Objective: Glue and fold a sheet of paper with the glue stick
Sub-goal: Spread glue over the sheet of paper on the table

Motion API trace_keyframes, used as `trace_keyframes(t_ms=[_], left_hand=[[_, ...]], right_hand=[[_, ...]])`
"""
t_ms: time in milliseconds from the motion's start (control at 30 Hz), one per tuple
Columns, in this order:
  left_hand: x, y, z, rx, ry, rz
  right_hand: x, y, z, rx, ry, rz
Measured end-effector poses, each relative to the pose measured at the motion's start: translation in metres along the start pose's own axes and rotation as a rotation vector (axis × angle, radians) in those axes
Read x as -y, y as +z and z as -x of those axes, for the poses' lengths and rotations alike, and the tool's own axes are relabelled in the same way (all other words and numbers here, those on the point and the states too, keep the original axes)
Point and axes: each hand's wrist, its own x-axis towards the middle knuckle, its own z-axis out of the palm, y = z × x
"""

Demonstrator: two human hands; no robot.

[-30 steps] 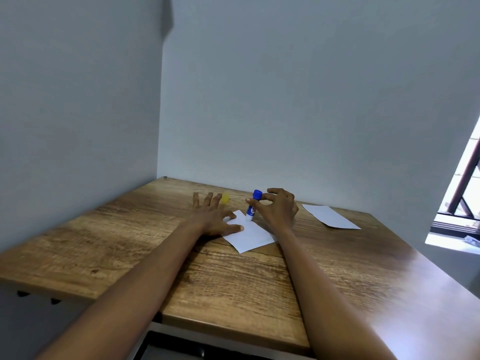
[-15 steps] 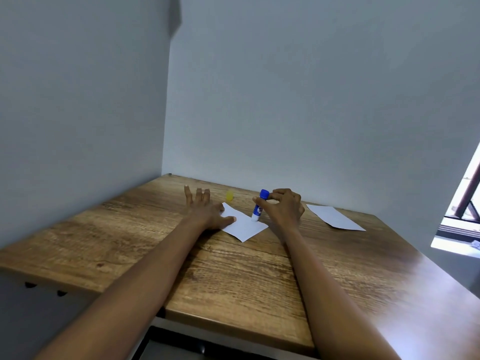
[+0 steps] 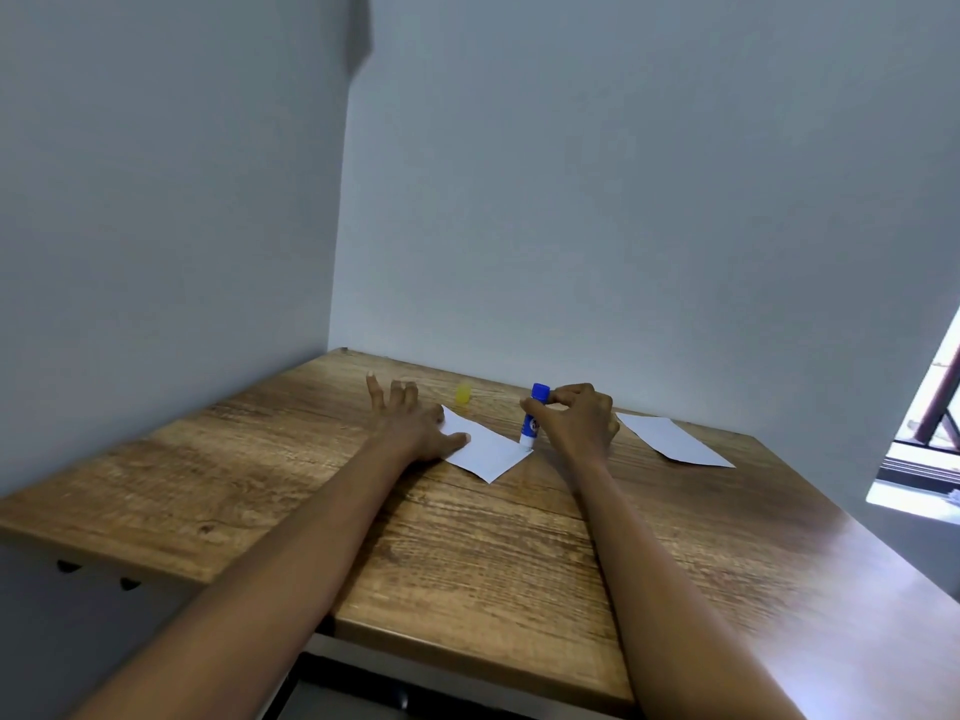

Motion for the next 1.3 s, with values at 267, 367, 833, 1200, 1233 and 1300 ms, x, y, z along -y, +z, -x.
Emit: trace_keyframes(t_ms=[267,367,833,1200,1233,1300], left_hand=[[0.001,-0.001,0.002,0.010,0.009,-0.002],[0.001,-0.001,0.001,0.007,0.012,0.012],[-0.010,-0.013,0.010,-0.036,0.416,0.293],[-0.042,-0.034,-0.013,-0.152,0.316,1.154],[-0.049,-0.037,-0.018,-0.094,0.274,1.245],[-0.060,-0.036,-0.030,0.013,0.184,1.412]], right_hand=[[-0.003,-0.003,-0.003,-0.020,0.035,-0.006],[-0.002,-0.001,-0.001,-0.011,0.013,0.042],[-0.003,-0.006,-0.005,0.089,0.368,-0.651],[-0.002,0.025,-0.026,0.230,0.117,-0.398],[-0.002,0.030,-0.032,0.240,0.097,-0.357],[-0.005,0.040,-0.040,0.253,0.086,-0.297]])
